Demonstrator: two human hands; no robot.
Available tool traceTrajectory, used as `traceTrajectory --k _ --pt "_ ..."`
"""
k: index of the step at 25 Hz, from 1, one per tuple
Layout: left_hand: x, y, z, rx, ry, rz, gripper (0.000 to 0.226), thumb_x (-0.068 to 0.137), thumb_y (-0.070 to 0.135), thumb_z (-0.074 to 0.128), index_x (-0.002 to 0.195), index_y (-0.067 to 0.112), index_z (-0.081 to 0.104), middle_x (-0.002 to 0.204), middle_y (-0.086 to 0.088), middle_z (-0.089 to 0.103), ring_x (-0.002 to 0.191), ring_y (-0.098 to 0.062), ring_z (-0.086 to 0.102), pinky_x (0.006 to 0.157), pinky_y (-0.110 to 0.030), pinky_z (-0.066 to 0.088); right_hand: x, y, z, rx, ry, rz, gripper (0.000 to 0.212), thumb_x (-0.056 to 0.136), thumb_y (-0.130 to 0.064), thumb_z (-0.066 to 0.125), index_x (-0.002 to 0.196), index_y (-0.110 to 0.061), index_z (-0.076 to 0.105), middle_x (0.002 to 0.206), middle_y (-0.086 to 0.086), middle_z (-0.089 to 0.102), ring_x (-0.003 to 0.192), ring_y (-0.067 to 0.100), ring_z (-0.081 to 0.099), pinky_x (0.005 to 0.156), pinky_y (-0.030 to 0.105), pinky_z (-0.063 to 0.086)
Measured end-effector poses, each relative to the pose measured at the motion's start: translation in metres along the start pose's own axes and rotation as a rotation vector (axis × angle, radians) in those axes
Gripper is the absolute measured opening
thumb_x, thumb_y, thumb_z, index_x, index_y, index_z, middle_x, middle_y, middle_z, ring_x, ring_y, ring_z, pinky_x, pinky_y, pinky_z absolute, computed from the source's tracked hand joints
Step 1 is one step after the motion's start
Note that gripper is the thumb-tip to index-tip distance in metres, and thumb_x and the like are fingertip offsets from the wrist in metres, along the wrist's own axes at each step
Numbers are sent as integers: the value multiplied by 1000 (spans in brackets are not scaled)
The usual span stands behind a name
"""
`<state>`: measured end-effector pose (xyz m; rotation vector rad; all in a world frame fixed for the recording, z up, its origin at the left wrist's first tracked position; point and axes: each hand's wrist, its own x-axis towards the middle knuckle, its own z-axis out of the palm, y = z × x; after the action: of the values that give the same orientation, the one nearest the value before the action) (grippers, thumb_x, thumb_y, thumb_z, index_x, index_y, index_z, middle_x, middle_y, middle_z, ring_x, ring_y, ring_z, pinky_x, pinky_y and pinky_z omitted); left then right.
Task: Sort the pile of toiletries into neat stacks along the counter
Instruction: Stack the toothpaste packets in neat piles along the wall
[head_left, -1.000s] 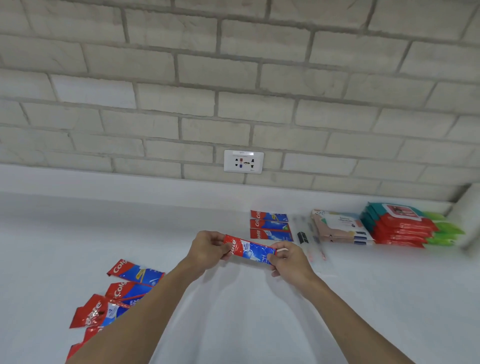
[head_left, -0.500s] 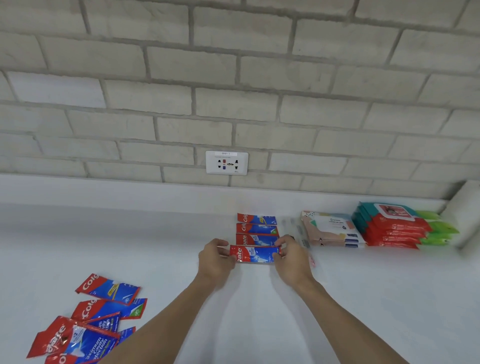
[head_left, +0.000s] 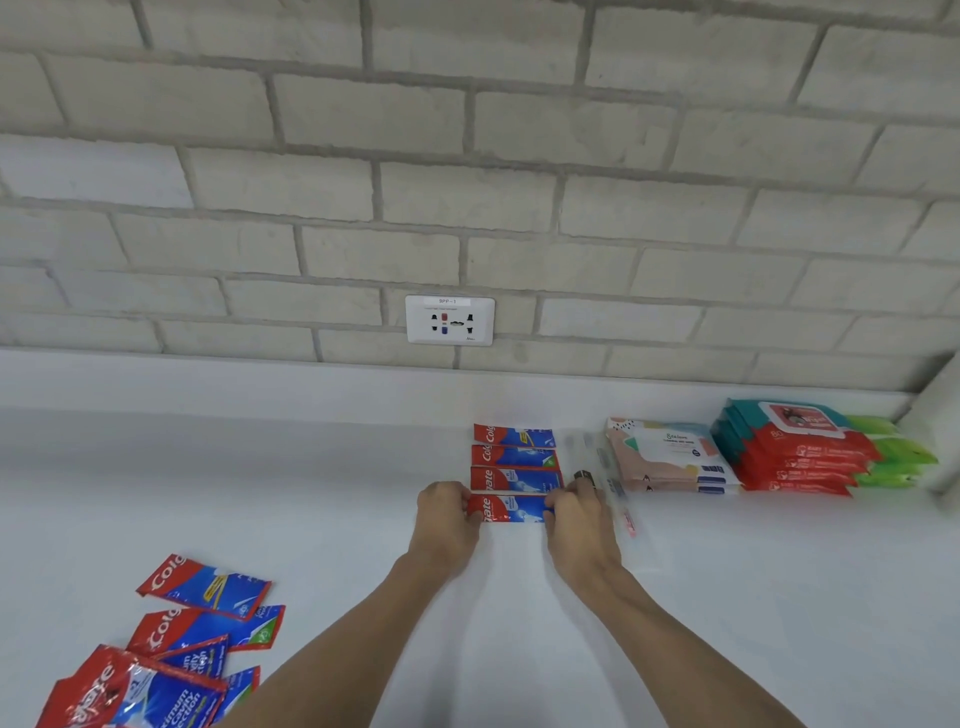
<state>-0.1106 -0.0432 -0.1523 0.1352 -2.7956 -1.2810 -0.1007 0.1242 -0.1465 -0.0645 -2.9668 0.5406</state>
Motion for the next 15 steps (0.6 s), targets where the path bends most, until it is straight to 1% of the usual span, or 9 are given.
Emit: traceTrajectory --k 6,11,13,15 --pt "6 -4 6 46 1 42 13 87 13 63 93 6 71 96 -7 70 87 -20 64 82 -30 54 1 0 3 -16 -9 -46 29 94 -17 57 122 -10 60 127 9 54 117 22 49 98 29 46" --pt "7 -6 7 46 7 40 14 88 15 63 95 7 71 98 -6 69 89 -18 63 83 -30 53 2 1 4 1 2 -58 29 95 -16 55 124 -9 59 127 10 53 118 21 48 99 29 46" --pt "5 -5 5 34 16 33 14 88 16 63 97 8 69 100 -6 68 88 -17 63 81 -27 53 2 1 6 8 14 -59 28 96 -17 55 122 -8 59 127 11 53 118 21 48 99 29 46" --pt "3 -4 3 20 27 34 15 89 17 63 101 9 67 101 -4 67 85 -14 63 75 -21 51 1 -2 7 6 39 -52 26 96 -19 53 120 -9 59 126 10 53 117 21 49 99 29 47"
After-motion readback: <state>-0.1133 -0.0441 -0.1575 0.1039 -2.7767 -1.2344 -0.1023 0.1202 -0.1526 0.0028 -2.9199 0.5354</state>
